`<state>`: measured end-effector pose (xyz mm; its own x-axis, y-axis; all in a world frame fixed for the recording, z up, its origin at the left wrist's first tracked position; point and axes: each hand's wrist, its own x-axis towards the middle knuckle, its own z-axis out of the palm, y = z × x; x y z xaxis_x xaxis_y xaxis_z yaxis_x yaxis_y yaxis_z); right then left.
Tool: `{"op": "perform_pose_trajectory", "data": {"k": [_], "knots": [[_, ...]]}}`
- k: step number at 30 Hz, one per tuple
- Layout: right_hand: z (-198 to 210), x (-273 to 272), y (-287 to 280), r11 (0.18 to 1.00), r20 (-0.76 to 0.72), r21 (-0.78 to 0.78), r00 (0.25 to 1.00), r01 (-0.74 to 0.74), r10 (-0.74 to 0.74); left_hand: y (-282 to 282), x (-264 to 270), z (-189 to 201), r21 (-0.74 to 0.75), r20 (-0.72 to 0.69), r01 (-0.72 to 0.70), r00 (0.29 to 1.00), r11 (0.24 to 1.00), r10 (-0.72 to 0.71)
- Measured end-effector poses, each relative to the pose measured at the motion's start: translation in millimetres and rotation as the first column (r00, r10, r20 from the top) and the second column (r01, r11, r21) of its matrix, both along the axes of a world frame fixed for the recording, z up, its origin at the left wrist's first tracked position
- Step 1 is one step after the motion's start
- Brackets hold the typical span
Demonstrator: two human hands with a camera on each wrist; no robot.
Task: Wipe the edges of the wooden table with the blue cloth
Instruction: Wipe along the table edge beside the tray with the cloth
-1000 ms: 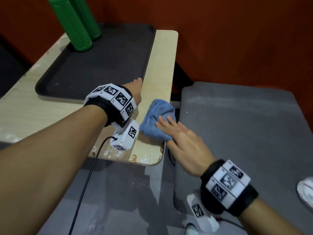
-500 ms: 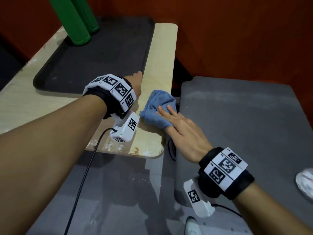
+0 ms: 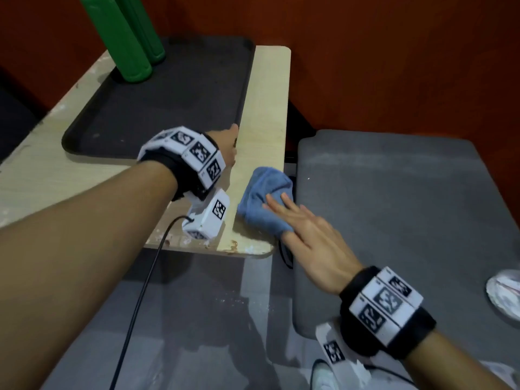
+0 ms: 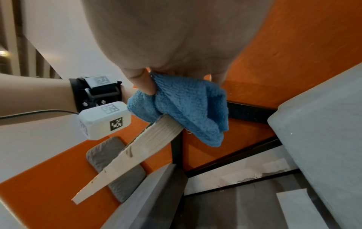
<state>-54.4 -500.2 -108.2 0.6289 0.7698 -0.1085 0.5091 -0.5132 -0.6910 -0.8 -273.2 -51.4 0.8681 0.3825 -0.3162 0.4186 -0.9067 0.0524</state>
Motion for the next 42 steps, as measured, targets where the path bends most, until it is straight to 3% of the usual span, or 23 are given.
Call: {"op": "perform_pose_trajectory", "data": {"k": [22, 32, 42], "knots": [[-23.2, 0.5, 12.6, 0.985, -0.038, 0.064, 0.986, 0.162, -0.159, -18.6, -20.5, -22.0, -0.014, 0.078, 0.061, 0.995, 0.998, -0.060], [-0.5, -17.9, 11.4, 0.969, -0.003, 0.016, 0.969, 0.248, -0.248, -22.1, -39.1, -24.9, 0.049, 0.113, 0.090, 0.989, 0.995, -0.095], [6.7, -22.9, 19.5, 0.912, -0.134, 0.076, 0.910, 0.403, -0.391, -15.3, -39.5, -22.4, -0.005, 0.112, 0.107, 0.988, 0.994, -0.106]]}}
